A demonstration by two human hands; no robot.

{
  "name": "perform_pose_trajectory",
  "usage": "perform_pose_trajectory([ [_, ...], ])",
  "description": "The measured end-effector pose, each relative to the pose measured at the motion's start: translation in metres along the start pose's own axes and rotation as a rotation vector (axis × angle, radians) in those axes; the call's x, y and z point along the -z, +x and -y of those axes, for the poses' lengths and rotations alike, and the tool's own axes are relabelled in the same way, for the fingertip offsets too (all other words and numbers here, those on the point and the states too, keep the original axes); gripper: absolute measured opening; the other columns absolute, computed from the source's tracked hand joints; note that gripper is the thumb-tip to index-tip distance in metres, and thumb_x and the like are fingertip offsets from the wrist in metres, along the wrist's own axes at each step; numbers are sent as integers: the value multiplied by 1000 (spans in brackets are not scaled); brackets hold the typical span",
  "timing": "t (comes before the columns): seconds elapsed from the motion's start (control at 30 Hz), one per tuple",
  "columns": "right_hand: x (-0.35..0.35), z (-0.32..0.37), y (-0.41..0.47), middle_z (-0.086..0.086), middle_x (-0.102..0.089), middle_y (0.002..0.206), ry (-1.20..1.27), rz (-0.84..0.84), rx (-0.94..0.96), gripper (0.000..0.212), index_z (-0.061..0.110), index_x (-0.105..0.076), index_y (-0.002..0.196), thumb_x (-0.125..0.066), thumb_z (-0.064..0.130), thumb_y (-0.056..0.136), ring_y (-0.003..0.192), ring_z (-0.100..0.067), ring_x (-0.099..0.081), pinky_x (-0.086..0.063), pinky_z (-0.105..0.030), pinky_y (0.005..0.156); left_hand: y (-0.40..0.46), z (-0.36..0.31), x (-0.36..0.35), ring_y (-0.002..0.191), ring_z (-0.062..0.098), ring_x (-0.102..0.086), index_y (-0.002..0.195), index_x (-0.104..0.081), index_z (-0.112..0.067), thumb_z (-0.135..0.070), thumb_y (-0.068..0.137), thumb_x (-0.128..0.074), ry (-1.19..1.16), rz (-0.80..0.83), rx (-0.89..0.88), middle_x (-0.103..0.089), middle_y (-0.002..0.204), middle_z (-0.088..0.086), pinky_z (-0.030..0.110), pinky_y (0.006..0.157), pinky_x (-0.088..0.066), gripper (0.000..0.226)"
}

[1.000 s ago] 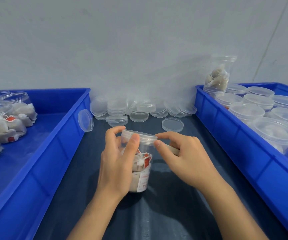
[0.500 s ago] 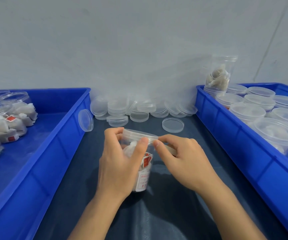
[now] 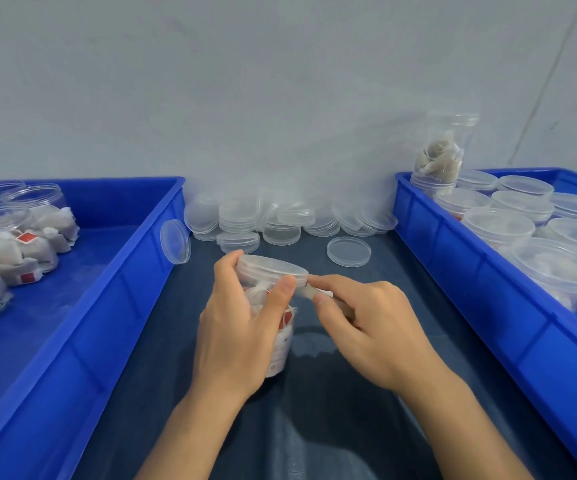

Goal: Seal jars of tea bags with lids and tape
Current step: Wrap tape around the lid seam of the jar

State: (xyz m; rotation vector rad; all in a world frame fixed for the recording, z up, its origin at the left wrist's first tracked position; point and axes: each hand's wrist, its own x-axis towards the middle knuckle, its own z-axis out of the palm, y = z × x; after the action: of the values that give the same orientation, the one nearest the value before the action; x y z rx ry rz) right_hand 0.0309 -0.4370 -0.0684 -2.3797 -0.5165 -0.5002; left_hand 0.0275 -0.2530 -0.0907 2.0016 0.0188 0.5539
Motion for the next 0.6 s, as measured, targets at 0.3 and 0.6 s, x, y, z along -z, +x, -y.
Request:
perform_pose_trajectory([
  [0.3,-1,-3,1,15,-48,51,-96,-90,16,46,32,-76,115,-41,54,96,55,-17,-57,-51,-39,59,3,6,-1,107,4,-70,135,-47,-39,-79,86,-53,-134,29,-13,-71,117,-20,48,95,-57,64],
  [0.6,-1,-4,4,11,-56,54,-35,-17,-74,55,40,-68,123,-35,68,90,64,-16,-60,-53,-38,76,2,2,0,88,11,-76,126,-54,-28,-71,85,-55,-314,99,8,-76,101,-13,35,76,-59,60],
])
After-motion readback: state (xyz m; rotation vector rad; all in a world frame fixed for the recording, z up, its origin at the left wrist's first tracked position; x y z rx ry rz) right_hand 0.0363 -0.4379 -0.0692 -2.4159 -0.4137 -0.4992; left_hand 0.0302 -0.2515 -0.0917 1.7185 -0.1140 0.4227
